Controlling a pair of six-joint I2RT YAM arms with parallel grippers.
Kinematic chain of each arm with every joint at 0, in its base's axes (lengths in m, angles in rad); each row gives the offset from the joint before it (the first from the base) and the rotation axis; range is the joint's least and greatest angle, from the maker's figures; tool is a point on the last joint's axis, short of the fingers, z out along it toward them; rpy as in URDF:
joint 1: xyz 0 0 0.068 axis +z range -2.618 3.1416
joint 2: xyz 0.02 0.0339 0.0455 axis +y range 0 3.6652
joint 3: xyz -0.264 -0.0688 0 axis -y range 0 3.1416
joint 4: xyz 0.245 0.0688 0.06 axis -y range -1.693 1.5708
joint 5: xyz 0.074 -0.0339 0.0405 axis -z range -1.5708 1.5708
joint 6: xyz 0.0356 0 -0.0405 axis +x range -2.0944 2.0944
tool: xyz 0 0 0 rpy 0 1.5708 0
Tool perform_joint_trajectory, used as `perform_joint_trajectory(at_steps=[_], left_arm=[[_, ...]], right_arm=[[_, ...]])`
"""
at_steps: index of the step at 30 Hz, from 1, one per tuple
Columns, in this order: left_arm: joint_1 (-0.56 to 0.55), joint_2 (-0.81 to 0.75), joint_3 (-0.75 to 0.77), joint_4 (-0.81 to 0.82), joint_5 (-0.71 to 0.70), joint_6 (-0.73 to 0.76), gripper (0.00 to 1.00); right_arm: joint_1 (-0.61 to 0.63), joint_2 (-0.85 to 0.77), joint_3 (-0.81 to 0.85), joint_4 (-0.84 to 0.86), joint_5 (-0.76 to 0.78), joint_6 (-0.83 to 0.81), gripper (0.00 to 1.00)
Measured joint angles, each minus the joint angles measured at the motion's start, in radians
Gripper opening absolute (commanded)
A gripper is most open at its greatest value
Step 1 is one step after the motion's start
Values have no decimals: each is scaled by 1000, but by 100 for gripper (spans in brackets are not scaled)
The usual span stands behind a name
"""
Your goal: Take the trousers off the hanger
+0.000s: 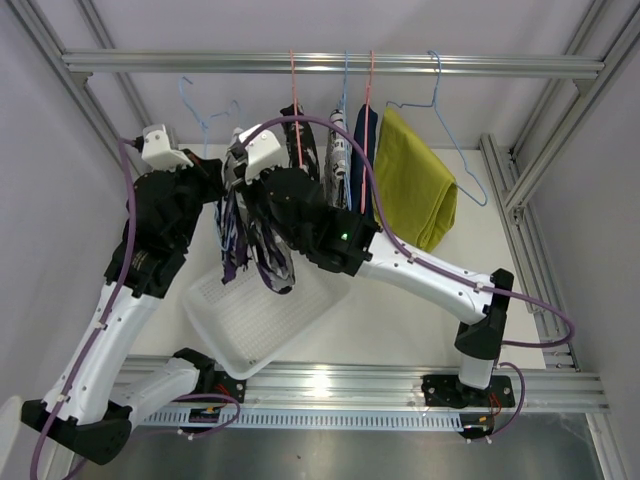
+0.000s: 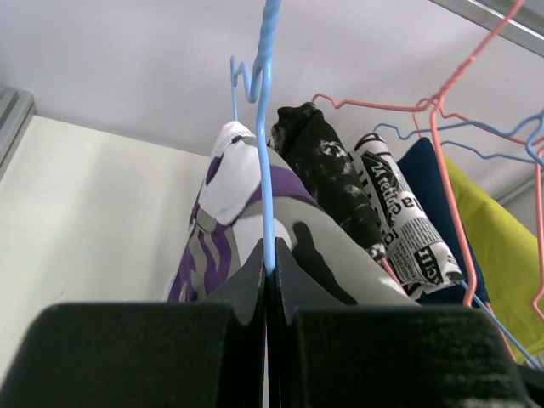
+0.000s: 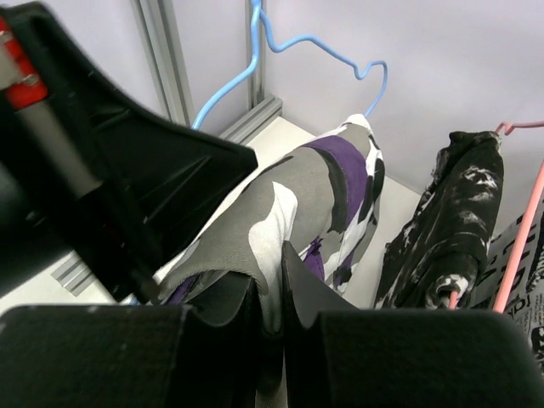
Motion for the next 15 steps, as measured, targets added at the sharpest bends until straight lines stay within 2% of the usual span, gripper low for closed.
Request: perform_joint_trajectory(at_steps=[7, 15], left_arm=[[51, 0, -2, 0, 1, -27, 1], [60, 2, -2, 7, 2, -42, 0]], right_arm=[[27, -26, 3, -43, 31, -32, 0], [49, -63, 59, -68, 73, -77, 0]])
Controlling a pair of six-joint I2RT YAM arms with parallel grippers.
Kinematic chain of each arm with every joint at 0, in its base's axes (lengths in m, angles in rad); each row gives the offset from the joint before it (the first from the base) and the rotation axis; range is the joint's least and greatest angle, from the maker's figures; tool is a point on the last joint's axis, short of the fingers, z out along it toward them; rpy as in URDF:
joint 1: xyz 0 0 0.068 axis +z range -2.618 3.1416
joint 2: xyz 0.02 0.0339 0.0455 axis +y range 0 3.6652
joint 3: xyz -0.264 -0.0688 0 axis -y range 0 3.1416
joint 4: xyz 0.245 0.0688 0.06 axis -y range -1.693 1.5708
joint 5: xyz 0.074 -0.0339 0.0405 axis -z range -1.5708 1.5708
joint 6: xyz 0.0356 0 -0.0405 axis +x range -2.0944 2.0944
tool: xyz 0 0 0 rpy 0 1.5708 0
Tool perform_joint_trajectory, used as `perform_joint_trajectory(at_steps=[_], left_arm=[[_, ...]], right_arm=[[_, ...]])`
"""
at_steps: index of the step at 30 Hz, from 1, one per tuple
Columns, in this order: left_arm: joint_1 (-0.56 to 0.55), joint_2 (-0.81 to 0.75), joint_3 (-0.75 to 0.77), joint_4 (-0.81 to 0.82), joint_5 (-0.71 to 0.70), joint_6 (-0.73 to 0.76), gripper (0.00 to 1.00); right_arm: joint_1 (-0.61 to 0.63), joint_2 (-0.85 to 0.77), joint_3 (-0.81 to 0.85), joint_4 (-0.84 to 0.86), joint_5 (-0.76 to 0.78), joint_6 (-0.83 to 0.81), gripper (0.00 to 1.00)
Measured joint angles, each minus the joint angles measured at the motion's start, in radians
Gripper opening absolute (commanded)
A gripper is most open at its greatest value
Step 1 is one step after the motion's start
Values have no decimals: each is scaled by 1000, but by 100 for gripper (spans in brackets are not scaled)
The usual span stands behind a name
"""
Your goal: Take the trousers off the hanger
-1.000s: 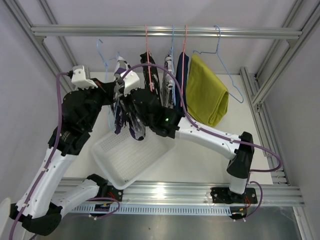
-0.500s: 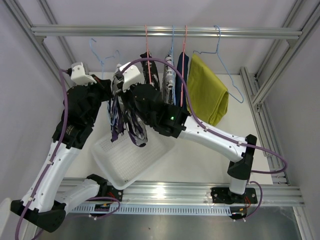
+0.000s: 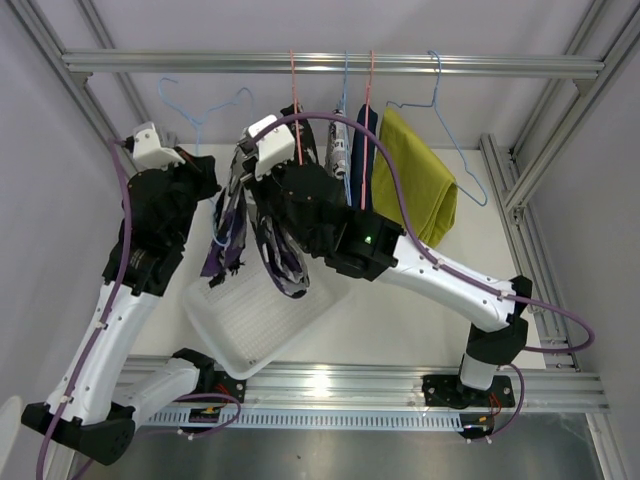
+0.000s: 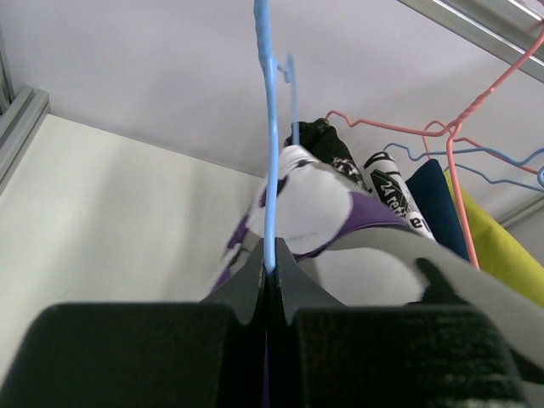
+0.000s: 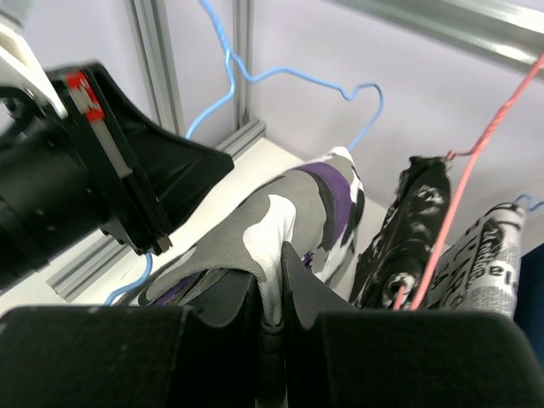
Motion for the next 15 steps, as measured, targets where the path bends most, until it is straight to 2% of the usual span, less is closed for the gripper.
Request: perform_joint_trajectory(at_steps=[5, 9, 15], left_arm=[[0, 13, 0, 17, 1, -6, 0], [0, 35, 0, 19, 14, -24, 1], [2, 51, 0, 25, 29, -37, 0]], right_arm=[[10, 0, 83, -40, 25, -28, 0], [17, 29, 245, -98, 55, -63, 0], [19, 32, 352, -42, 97, -125, 0]])
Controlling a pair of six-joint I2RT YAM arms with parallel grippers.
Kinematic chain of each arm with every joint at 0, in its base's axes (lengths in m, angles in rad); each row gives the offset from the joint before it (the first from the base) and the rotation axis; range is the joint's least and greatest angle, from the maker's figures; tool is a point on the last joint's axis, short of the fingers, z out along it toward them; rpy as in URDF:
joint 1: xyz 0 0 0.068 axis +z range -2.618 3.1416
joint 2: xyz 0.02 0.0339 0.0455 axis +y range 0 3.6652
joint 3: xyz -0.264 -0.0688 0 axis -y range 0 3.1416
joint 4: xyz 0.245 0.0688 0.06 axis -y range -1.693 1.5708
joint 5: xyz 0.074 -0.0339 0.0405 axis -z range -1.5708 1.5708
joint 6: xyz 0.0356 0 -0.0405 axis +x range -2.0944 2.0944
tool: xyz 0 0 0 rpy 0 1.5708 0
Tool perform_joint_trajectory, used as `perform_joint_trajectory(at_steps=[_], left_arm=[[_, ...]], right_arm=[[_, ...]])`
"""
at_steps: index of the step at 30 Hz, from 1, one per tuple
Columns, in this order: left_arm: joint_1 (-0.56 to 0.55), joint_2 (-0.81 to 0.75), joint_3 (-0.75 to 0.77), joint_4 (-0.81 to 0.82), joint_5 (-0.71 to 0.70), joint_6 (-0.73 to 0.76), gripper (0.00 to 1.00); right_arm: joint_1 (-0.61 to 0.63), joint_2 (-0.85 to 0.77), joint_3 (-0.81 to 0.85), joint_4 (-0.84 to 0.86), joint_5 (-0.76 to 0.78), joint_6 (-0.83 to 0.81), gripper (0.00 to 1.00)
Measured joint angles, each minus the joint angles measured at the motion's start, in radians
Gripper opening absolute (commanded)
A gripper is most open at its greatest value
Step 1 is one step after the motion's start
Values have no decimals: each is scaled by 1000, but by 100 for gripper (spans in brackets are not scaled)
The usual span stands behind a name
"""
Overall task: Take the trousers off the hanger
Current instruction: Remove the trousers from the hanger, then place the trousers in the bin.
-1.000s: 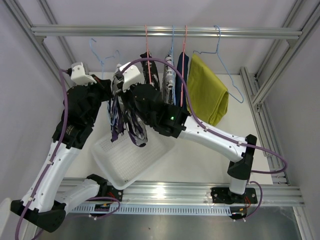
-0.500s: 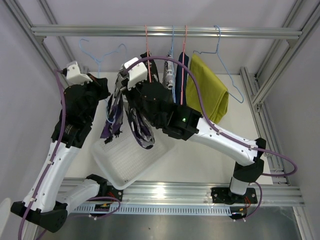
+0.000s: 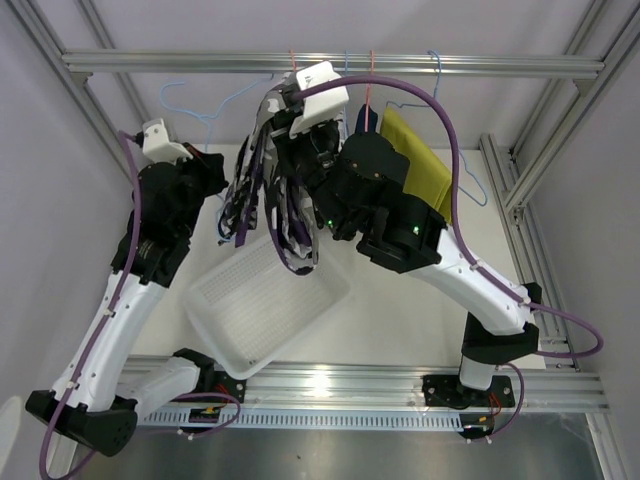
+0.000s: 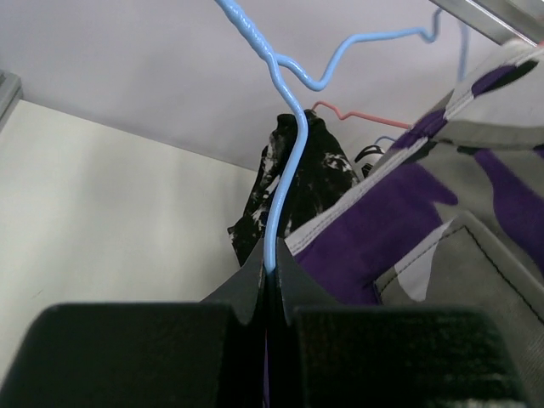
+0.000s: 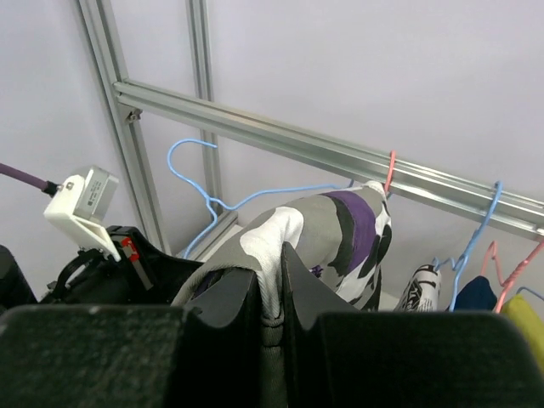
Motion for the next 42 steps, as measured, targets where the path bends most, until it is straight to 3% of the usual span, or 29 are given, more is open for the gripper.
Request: perform_joint_trajectory(at_steps=[10, 24, 29, 37, 42], left_arm=[[-27, 89, 0, 5, 0, -7, 0], [-192, 212, -1, 10, -196, 126, 1], [-195, 219, -1, 9, -224, 152, 0], [-189, 220, -1, -35, -278, 159, 0], [-127, 243, 0, -105, -292, 130, 0]], right_arm=[[6, -2, -9, 17, 14, -26, 0], [22, -32, -27, 0, 17, -19, 0], [38, -90, -64, -2, 31, -20, 0], [51, -274, -260, 24, 39, -19, 0], [52, -327, -319, 23, 40, -9, 0]])
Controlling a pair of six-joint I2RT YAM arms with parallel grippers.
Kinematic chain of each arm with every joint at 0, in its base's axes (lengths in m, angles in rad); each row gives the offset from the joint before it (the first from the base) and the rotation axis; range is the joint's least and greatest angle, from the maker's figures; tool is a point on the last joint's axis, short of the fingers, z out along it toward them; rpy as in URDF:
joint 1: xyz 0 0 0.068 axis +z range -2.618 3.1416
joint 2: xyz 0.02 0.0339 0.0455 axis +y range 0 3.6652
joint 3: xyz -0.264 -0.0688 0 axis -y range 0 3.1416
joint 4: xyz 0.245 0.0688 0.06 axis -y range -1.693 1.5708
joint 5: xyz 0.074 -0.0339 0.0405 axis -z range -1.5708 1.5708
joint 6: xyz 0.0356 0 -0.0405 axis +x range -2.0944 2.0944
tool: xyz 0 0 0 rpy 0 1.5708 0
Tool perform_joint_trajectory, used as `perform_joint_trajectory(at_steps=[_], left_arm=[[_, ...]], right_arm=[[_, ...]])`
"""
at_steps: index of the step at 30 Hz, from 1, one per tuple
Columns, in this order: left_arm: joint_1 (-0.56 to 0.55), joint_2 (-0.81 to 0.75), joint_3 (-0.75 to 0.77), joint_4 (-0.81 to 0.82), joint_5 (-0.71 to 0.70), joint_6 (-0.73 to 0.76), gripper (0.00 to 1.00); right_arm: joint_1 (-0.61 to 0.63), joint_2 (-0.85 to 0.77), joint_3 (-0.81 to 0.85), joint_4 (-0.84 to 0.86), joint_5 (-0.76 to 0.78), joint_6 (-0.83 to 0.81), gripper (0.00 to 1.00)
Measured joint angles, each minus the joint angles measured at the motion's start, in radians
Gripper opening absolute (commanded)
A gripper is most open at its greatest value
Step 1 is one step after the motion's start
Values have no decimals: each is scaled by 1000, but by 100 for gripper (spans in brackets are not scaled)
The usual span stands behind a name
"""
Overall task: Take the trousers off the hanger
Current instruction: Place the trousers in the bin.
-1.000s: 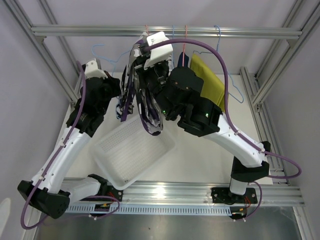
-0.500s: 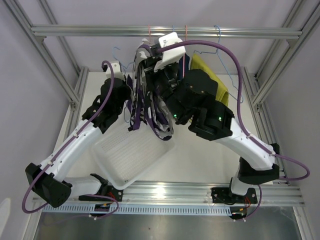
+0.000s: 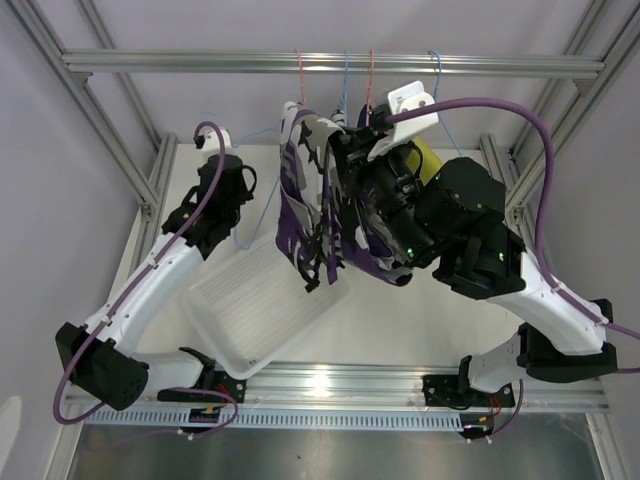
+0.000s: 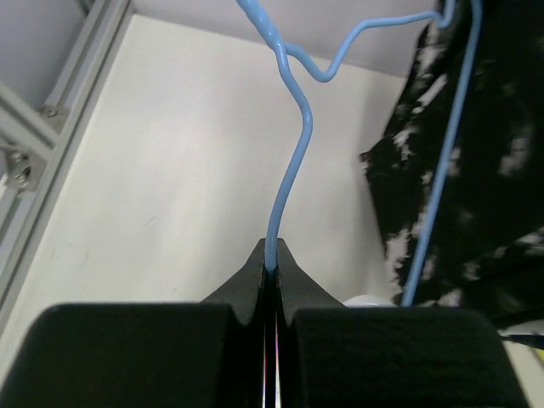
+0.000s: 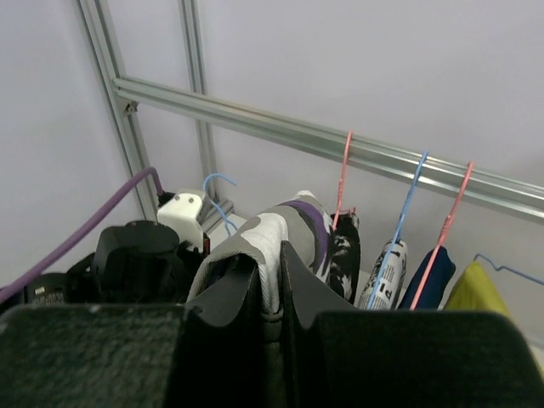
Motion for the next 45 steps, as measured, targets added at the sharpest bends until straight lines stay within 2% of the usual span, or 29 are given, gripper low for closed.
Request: perform_joint_trajectory(at_steps=[9, 15, 21, 30, 35, 41, 45], left_arm=[[33, -26, 40, -106, -7, -16, 1], [33, -125, 83, -132, -8, -14, 1], [33, -225, 85, -130, -8, 2, 0], [33, -297, 77, -101, -5, 21, 1], [33, -308, 38, -76, 16, 21, 1], [33, -314, -13, -58, 35, 21, 0], [33, -327, -29, -43, 41, 21, 1]], right_arm=[[-8, -69, -247, 34, -13, 50, 0], [-53, -80, -460, 40, -51, 122, 0], [-133, -97, -592, 42, -109, 196, 0], [-267, -168, -664, 42, -181, 263, 0], [-327, -184, -665, 44, -270, 290, 0], [-341, -164, -729, 128, -432, 335, 0], [-318, -81, -769, 207, -525, 366, 0]])
